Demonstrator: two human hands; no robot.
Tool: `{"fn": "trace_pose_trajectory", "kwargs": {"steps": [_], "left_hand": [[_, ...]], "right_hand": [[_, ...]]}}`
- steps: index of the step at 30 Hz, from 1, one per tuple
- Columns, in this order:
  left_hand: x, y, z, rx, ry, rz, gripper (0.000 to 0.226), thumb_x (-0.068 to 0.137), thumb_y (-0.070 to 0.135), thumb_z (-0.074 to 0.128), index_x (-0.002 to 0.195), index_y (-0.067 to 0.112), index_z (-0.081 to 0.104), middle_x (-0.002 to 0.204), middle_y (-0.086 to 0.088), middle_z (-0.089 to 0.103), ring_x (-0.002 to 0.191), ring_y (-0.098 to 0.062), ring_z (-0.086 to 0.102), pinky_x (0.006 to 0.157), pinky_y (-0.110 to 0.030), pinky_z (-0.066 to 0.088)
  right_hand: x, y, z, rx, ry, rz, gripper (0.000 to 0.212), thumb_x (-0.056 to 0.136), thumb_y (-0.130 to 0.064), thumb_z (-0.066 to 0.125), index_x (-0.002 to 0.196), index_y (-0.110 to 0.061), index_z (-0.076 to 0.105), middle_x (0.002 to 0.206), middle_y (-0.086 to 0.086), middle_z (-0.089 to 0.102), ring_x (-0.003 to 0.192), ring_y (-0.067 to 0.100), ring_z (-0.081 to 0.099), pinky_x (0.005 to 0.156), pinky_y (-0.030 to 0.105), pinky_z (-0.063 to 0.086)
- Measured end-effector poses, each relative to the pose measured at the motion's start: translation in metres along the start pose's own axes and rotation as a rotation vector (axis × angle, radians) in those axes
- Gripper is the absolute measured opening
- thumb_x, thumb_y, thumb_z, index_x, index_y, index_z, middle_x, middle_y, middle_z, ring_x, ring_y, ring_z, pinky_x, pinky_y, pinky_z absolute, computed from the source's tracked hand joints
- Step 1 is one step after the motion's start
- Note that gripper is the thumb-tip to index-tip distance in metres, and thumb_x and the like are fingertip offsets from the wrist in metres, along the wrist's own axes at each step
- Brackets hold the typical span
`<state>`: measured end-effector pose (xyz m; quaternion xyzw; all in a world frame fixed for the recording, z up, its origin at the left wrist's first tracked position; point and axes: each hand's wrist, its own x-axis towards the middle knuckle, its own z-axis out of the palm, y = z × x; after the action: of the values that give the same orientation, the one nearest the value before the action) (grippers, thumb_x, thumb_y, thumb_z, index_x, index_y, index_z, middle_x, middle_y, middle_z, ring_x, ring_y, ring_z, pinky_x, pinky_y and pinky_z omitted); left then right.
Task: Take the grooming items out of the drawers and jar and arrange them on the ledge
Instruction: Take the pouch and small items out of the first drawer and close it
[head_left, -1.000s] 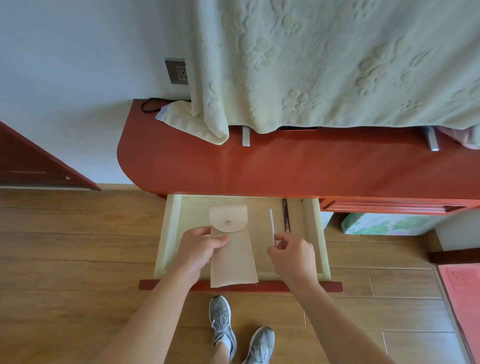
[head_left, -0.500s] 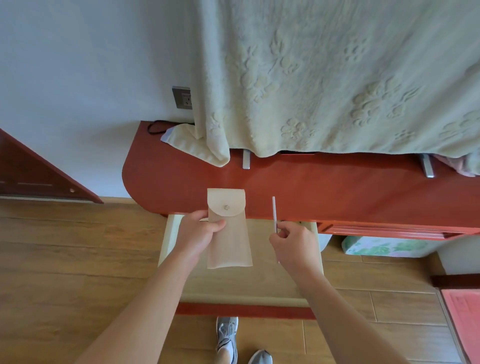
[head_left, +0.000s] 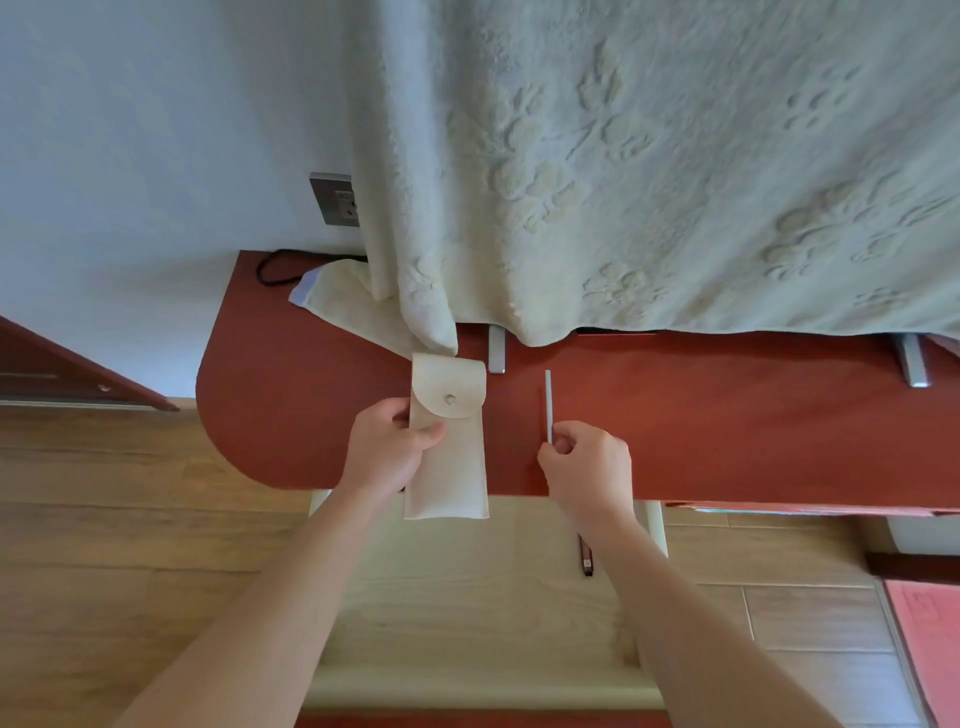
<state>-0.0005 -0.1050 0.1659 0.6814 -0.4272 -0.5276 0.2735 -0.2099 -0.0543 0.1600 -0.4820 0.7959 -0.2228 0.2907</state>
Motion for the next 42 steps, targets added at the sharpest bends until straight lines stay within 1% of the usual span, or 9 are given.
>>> {"fn": "trace_pose_trajectory", "kwargs": {"steps": [2, 6, 8, 12, 19, 26, 30, 37, 42], "left_hand": [[0.007, -0.001, 0.003, 0.018, 0.001, 0.023, 0.018, 0.081, 0.011, 0.078, 0.097, 0.014, 0.070, 0.088, 0.002, 0.076, 0.081, -0.014, 0.073, 0.068, -0.032, 0.057], [0.019, -0.007, 0.006, 0.095, 0.028, 0.084, 0.023, 0.080, 0.017, 0.079, 0.100, 0.015, 0.068, 0.086, 0.004, 0.075, 0.079, -0.010, 0.072, 0.063, -0.025, 0.049], [0.021, -0.010, 0.007, 0.135, 0.041, 0.120, 0.023, 0.081, 0.019, 0.079, 0.099, 0.015, 0.066, 0.085, 0.005, 0.075, 0.077, -0.009, 0.071, 0.063, -0.024, 0.047], [0.018, -0.014, 0.008, 0.192, 0.075, 0.168, 0.020, 0.082, 0.024, 0.078, 0.098, 0.018, 0.067, 0.086, 0.007, 0.072, 0.078, -0.009, 0.068, 0.062, -0.023, 0.049], [0.021, -0.018, 0.006, 0.289, 0.099, 0.204, 0.016, 0.082, 0.032, 0.076, 0.084, 0.020, 0.066, 0.078, 0.006, 0.067, 0.072, -0.011, 0.064, 0.059, -0.026, 0.045], [0.010, -0.019, 0.005, 0.381, 0.201, 0.236, 0.063, 0.075, 0.039, 0.082, 0.129, 0.019, 0.056, 0.114, 0.002, 0.051, 0.101, -0.017, 0.056, 0.083, -0.034, 0.049], [-0.023, -0.021, 0.009, 0.403, 0.212, 0.359, 0.075, 0.068, 0.037, 0.087, 0.132, 0.024, 0.051, 0.119, 0.006, 0.044, 0.102, -0.016, 0.053, 0.083, -0.033, 0.050], [-0.094, -0.042, 0.029, 0.479, 0.102, 0.614, 0.067, 0.070, 0.038, 0.086, 0.126, 0.017, 0.058, 0.113, 0.005, 0.049, 0.091, -0.006, 0.045, 0.080, -0.023, 0.046], [-0.131, -0.069, 0.041, 0.535, -0.129, 0.621, 0.064, 0.071, 0.054, 0.075, 0.124, 0.023, 0.059, 0.109, 0.012, 0.050, 0.089, 0.001, 0.041, 0.083, -0.026, 0.047]], "right_hand": [[0.006, 0.000, 0.001, -0.017, 0.012, -0.003, 0.032, 0.079, -0.007, 0.056, 0.053, -0.017, 0.040, 0.046, -0.006, 0.039, 0.044, 0.011, 0.031, 0.043, 0.017, 0.031], [0.013, 0.001, 0.007, -0.046, 0.023, -0.009, 0.017, 0.084, -0.011, 0.059, 0.068, -0.017, 0.062, 0.056, 0.000, 0.059, 0.054, 0.016, 0.054, 0.058, 0.029, 0.054], [0.015, 0.001, 0.009, -0.045, 0.024, -0.006, 0.011, 0.086, -0.012, 0.060, 0.084, -0.017, 0.069, 0.060, -0.002, 0.062, 0.062, 0.015, 0.059, 0.061, 0.027, 0.052], [0.017, 0.003, 0.013, -0.066, 0.040, -0.013, 0.009, 0.086, -0.014, 0.061, 0.085, -0.017, 0.070, 0.056, -0.007, 0.057, 0.060, 0.009, 0.053, 0.059, 0.020, 0.041], [0.017, 0.003, 0.015, -0.106, 0.071, -0.044, 0.009, 0.087, -0.014, 0.062, 0.090, -0.014, 0.071, 0.065, -0.002, 0.062, 0.072, 0.014, 0.058, 0.070, 0.028, 0.051], [0.009, 0.012, 0.015, -0.036, 0.128, -0.053, 0.008, 0.087, -0.026, 0.067, 0.086, -0.018, 0.068, 0.070, -0.004, 0.064, 0.073, 0.012, 0.060, 0.068, 0.030, 0.052], [-0.010, 0.022, 0.008, 0.025, 0.164, -0.068, 0.009, 0.085, -0.030, 0.069, 0.087, -0.021, 0.068, 0.073, -0.007, 0.064, 0.073, 0.009, 0.059, 0.069, 0.030, 0.051], [-0.055, 0.041, -0.011, 0.035, 0.142, -0.080, 0.015, 0.085, -0.025, 0.071, 0.097, -0.016, 0.070, 0.078, -0.005, 0.064, 0.077, 0.014, 0.059, 0.071, 0.030, 0.050], [-0.075, 0.073, -0.008, -0.013, 0.045, -0.033, 0.021, 0.087, -0.026, 0.064, 0.104, -0.013, 0.068, 0.085, -0.004, 0.064, 0.081, 0.016, 0.059, 0.075, 0.034, 0.051]]}}
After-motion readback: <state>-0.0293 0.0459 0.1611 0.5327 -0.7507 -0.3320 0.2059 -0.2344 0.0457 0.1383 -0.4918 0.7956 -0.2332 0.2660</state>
